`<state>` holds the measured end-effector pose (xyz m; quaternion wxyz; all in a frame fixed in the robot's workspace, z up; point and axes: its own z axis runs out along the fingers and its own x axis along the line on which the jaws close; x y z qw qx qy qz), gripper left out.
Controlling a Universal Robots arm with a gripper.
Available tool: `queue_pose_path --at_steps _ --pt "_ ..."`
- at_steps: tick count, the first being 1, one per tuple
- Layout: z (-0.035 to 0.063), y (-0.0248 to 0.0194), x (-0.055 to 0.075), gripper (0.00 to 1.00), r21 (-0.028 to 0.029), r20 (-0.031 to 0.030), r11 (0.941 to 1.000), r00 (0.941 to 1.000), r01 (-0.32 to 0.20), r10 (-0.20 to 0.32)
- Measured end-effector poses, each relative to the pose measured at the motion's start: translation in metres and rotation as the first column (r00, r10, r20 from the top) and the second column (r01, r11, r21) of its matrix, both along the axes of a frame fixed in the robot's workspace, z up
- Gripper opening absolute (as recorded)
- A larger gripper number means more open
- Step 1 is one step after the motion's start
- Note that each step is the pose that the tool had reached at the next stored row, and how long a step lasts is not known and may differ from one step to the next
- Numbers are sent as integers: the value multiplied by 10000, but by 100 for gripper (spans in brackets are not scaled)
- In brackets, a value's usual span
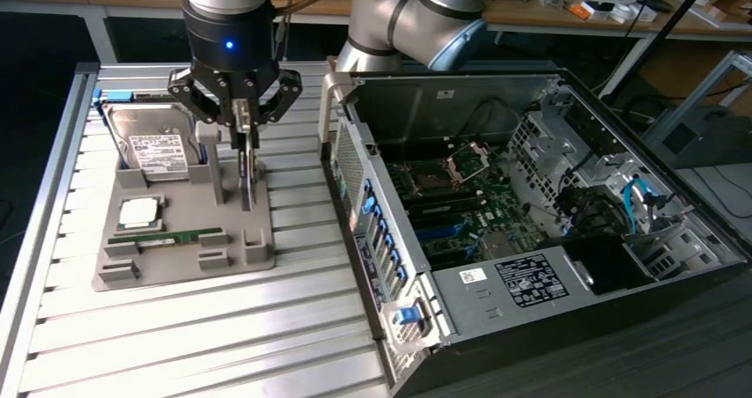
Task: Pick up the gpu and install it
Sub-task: 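Pick up the gpu and move the gpu toward the slot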
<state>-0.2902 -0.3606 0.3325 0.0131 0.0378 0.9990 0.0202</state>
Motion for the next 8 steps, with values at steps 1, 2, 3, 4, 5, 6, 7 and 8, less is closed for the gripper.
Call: queue_pose_path --at_steps 1,2,3,4,5,6,7,8 --pt "7 0 0 27 0 0 10000 10000 0 0" --pt "12 0 0 27 0 0 10000 10000 0 0" --pt "19 0 0 27 0 0 10000 10000 0 0" --pt "27 0 0 27 0 0 10000 10000 0 0" --pt "37 0 0 27 0 1 10000 10000 0 0" --pt "46 0 0 27 0 0 10000 10000 0 0" --pt "51 0 0 27 0 1 10000 10000 0 0" --pt "57 0 0 27 0 1 10000 10000 0 0"
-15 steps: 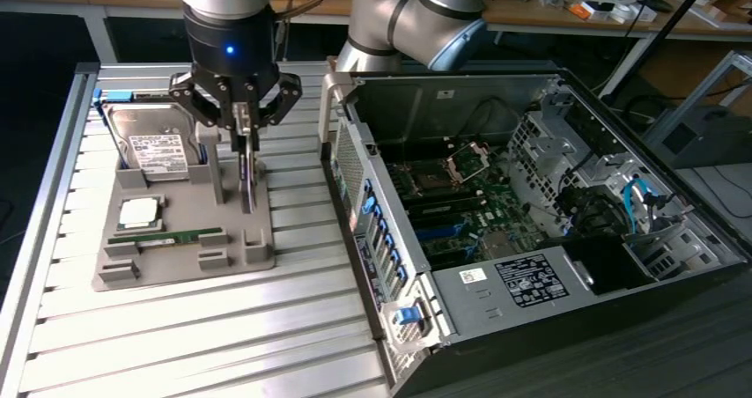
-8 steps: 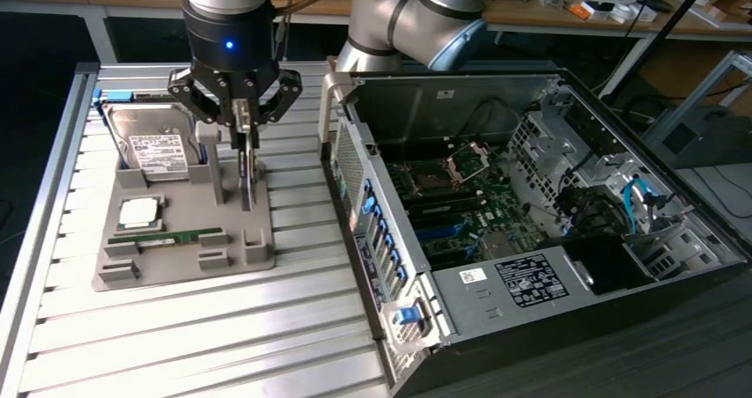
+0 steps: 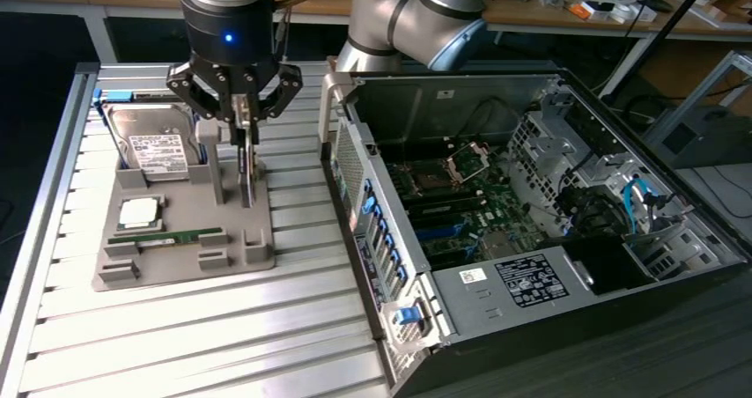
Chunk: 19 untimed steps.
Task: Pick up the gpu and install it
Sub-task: 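Pick up the gpu and move the gpu toward the slot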
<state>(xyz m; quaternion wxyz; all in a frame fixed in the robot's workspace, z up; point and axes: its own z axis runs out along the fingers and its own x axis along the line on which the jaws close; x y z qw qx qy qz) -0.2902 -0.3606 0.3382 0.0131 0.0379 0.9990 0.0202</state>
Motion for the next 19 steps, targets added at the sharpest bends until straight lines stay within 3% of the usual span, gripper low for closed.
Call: queue_pose_path --at_steps 19 --pt "120 0 0 27 -1 -1 10000 10000 0 0"
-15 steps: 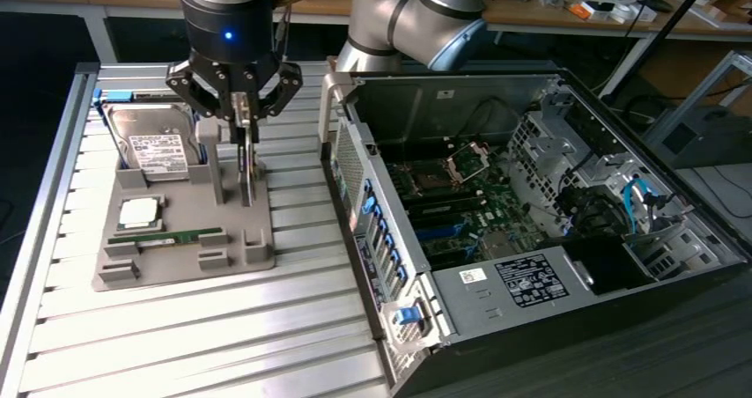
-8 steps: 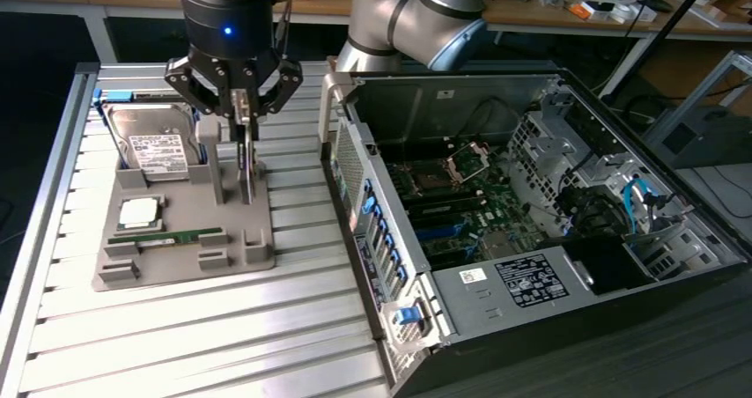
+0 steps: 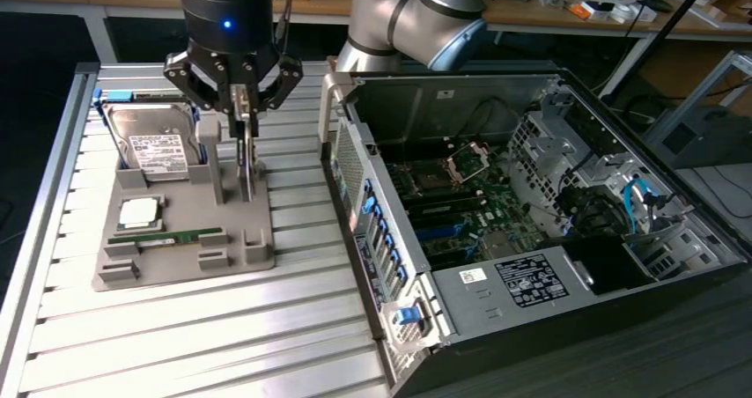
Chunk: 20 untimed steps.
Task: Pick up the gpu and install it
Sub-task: 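Pick up the gpu and move the gpu toward the slot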
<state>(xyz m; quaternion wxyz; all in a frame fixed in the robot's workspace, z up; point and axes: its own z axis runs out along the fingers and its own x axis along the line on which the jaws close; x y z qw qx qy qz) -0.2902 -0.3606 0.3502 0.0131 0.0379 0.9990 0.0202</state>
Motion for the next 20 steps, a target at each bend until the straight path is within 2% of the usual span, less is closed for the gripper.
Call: queue_pose_path --at_steps 20 --pt "155 0 0 27 1 0 10000 10000 0 0"
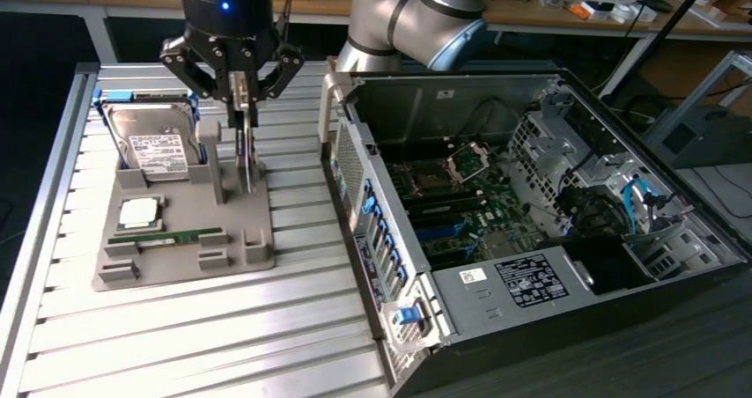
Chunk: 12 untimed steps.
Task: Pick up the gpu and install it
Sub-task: 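Pick up the gpu and move the gpu toward the slot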
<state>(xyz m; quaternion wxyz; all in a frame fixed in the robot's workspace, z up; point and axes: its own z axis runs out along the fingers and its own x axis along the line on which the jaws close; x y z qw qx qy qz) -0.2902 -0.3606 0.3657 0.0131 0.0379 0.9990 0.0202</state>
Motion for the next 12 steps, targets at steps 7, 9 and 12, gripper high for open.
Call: queue_pose_path --at_steps 7,9,12 --pt "42 0 0 27 0 0 10000 10000 0 0" --pt "56 0 0 27 0 0 10000 10000 -1 1" --pt "77 0 0 27 0 1 10000 10000 0 0"
